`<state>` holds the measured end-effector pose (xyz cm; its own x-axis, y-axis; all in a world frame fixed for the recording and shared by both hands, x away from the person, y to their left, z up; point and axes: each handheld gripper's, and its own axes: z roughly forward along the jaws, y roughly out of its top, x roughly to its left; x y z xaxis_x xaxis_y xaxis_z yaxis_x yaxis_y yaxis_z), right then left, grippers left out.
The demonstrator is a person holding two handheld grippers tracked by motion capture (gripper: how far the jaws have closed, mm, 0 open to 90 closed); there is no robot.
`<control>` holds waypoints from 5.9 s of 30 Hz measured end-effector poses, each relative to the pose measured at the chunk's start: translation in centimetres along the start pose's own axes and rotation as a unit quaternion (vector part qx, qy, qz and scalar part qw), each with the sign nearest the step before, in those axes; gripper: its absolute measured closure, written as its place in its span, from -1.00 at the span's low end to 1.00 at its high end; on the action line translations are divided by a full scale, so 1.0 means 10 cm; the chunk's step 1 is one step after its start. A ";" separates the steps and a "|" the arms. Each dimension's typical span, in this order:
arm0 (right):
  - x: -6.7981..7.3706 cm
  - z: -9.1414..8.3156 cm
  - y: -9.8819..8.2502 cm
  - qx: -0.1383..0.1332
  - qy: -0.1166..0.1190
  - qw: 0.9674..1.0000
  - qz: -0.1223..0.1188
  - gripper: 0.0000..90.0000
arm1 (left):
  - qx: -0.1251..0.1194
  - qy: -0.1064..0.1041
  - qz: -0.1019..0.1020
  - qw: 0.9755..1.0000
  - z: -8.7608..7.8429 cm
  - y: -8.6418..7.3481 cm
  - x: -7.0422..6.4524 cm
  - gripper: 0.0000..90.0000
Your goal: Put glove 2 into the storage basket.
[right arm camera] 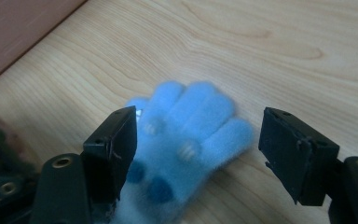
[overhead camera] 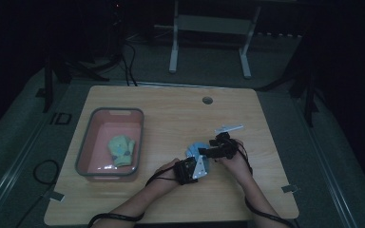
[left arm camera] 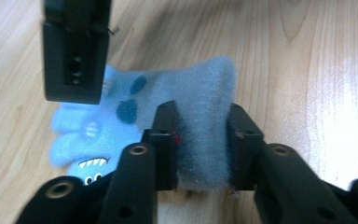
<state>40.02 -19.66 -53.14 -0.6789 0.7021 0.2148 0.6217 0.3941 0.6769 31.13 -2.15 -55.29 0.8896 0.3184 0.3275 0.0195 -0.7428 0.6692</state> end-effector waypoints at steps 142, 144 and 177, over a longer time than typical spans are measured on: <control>1.94 1.43 1.40 0.051 0.127 0.982 -0.128 0.70 | 0.142 -0.003 -0.115 0.983 -1.82 -1.32 0.89 0.67; 1.95 1.44 1.41 0.049 0.113 0.983 -0.133 0.66 | 0.140 -0.002 -0.118 0.983 -1.82 -1.32 0.90 0.67; 1.62 0.73 1.33 -0.014 0.139 0.982 -0.128 -0.64 | 0.051 0.042 -0.230 0.971 -1.98 -1.04 0.90 -0.80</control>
<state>40.10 1.28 -45.80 -0.8940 0.3918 0.2173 0.4093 0.5172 0.7517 29.93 20.11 -46.12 0.7365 0.6732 0.0658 0.4540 -0.5641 0.6897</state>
